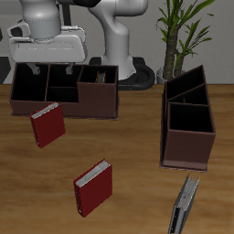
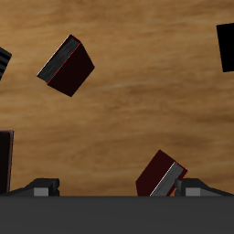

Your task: Place the orange book into the back desk caddy's right compartment and place the left red book into the left desk caddy's back compartment and place the right red book into the left desk caddy's left compartment

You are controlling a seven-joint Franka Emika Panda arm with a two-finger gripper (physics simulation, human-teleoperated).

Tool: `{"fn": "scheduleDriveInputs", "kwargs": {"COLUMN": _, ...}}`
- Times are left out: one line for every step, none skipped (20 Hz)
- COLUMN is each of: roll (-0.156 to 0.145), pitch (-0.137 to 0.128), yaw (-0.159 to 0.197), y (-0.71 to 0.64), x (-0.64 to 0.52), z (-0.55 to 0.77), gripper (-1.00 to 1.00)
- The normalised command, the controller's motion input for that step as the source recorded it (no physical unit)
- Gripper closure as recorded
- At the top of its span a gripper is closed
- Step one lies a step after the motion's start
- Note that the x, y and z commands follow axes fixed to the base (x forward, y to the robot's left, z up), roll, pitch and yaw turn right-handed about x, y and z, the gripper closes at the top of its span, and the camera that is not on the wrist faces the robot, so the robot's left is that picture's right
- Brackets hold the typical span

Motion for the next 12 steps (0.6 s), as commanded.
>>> {"fn": "scheduleDriveInputs", "kwargs": {"roll": -0.065, "pitch": -0.041, "yaw": -0.001, "y": 0.34, "x": 0.34, "z": 0.11, "gripper": -1.00}}
{"fn": "scheduleDriveInputs", "kwargs": {"roll": 0.034, "pitch": 0.001, "yaw": 0.002, "y": 0.46, "x": 0.31, "z": 0.00, "gripper": -1.00}}
{"fn": "scheduleDriveInputs", "kwargs": {"roll": 0.007, "pitch": 0.008, "yaw": 0.006, "y": 0.37, "x": 0.36, "z": -0.05, "gripper": -1.00}}
{"fn": "scheduleDriveInputs", "kwargs": {"roll": -0.047, "pitch": 0.033, "yaw": 0.001, "y": 0.29, "x": 0.24, "z": -0.07, "gripper": -1.00}}
{"fn": "scheduleDriveInputs", "kwargs": {"roll": 0.012, "pitch": -0.040, "yaw": 0.036, "y": 1.02, "x": 0.74, "z": -0.10, "gripper": -1.00}}
{"fn": "scheduleDriveInputs", "kwargs": {"roll": 0.013, "pitch": -0.032, "yaw": -0.080, "y": 0.29, "x": 0.26, "z": -0.03, "gripper": -1.00}}
{"fn": "scheduleDriveInputs", "kwargs": {"roll": 0.001, "pitch": 0.044, "yaw": -0.015, "y": 0.53, "x": 0.48, "z": -0.17, "gripper": -1.00}}
{"fn": "scheduleDriveInputs", "kwargs": {"roll": -0.008, "pitch": -0.002, "yaw": -0.056, "y": 0.35, "x": 0.24, "z": -0.05, "gripper": -1.00}}
{"fn": "scheduleDriveInputs", "kwargs": {"roll": -0.010, "pitch": -0.034, "yaw": 0.052, "y": 0.33, "x": 0.33, "z": -0.10, "gripper": -1.00}}
{"fn": "scheduleDriveInputs", "kwargs": {"roll": -0.097, "pitch": -0.007, "yaw": -0.119, "y": 0.50, "x": 0.61, "z": -0.06, "gripper": -1.00}}
{"fn": "scheduleDriveInputs", "kwargs": {"roll": 0.030, "pitch": 0.011, "yaw": -0.091, "y": 0.36, "x": 0.29, "z": -0.07, "gripper": -1.00}}
{"fn": "scheduleDriveInputs", "kwargs": {"roll": -0.080, "pitch": -0.015, "yaw": 0.041, "y": 0.41, "x": 0.39, "z": -0.05, "gripper": -1.00}}
